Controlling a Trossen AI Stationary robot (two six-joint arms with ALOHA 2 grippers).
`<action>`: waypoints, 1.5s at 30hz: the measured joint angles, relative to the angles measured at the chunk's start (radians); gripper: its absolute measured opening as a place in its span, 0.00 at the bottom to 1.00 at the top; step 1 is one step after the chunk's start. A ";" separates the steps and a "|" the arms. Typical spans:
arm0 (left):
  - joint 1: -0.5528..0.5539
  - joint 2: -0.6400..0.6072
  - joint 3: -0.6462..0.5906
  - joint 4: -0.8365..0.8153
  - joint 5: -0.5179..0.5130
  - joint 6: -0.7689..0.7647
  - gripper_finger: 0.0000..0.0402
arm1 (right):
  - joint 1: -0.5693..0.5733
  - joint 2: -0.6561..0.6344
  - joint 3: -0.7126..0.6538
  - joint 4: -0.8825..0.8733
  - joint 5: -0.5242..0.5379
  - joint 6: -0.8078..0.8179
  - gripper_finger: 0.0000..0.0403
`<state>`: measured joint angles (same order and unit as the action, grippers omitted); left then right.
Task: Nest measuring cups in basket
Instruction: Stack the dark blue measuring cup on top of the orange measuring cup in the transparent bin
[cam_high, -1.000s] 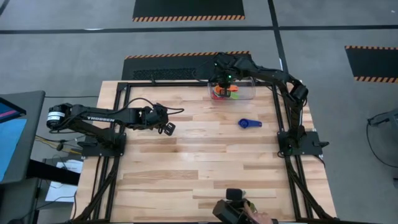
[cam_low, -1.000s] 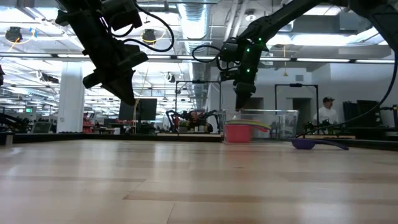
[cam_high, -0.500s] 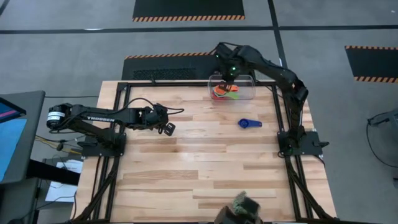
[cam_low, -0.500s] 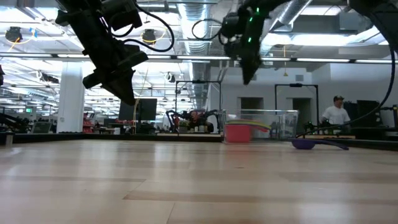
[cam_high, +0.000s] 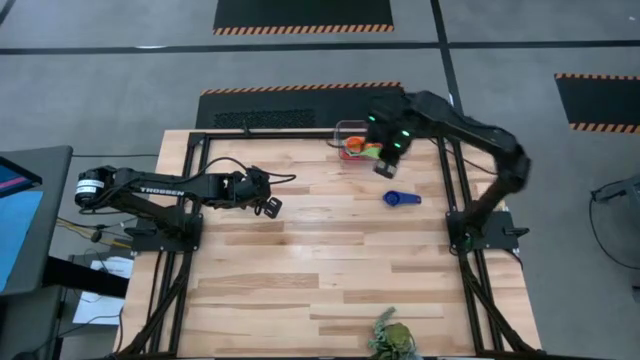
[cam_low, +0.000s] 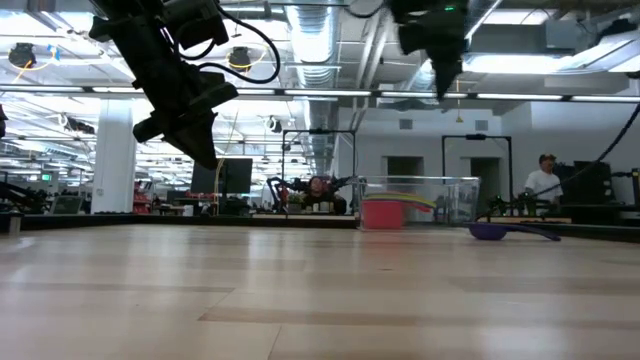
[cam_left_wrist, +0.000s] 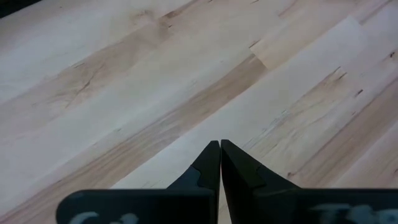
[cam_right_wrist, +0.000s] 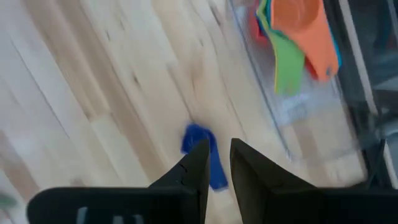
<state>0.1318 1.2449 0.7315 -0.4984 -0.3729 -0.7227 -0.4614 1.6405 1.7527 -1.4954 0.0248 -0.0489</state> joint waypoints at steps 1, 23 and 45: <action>0.000 0.000 0.000 0.000 -0.001 0.000 0.00 | 0.000 -0.048 -0.066 0.030 0.000 0.008 0.22; 0.000 0.000 0.000 0.004 -0.006 -0.021 0.00 | 0.030 -0.410 -0.914 0.681 -0.022 0.289 0.22; 0.000 0.000 0.000 0.004 -0.001 -0.023 0.00 | 0.035 -0.179 -1.000 0.852 0.093 0.171 0.22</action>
<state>0.1318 1.2449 0.7315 -0.4946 -0.3739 -0.7456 -0.4267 1.4616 0.7528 -0.6433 0.1178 0.1223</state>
